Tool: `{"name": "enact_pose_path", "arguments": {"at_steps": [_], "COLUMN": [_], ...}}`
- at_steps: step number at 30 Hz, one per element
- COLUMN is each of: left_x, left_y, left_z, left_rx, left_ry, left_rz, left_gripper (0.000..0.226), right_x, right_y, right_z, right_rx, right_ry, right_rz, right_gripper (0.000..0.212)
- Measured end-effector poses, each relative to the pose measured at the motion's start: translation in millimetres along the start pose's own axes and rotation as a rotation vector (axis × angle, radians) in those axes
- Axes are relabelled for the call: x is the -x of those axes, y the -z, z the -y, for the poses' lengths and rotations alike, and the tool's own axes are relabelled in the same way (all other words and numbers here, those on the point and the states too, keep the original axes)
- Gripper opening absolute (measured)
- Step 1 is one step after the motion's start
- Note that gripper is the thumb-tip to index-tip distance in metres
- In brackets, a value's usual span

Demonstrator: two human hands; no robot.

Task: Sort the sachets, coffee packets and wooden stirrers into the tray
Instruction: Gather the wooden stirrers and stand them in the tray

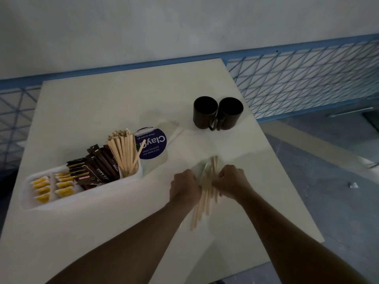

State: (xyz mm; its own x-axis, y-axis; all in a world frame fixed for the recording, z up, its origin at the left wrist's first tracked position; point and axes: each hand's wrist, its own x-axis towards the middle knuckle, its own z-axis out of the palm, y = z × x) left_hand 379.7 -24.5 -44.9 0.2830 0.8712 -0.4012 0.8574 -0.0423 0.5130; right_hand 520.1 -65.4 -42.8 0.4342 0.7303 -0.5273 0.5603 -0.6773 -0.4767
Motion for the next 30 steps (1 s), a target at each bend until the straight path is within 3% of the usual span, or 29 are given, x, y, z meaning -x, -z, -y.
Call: {"name": "enact_pose_path", "arguments": {"at_steps": [9,22,30], "left_x": [18,15,12], "left_y": [-7,2,8], "left_z": [3,0,-6], "left_rx": [-0.092,-0.218,-0.208], "left_ry": [0.016,0.044,0.104], "left_rz": [0.017,0.033,0.095], "left_gripper": [0.044,0.03,0.041], "right_x": [10,5,5], "right_y": [-10,-5,-2], "right_z": [10,11,9], "right_rx": [0.037,0.082,0.075], "right_ry": [-0.051,-0.08,-0.068], "right_rz": [-0.132,-0.086,-0.068], "right_gripper": [0.032,0.023,0.026]}}
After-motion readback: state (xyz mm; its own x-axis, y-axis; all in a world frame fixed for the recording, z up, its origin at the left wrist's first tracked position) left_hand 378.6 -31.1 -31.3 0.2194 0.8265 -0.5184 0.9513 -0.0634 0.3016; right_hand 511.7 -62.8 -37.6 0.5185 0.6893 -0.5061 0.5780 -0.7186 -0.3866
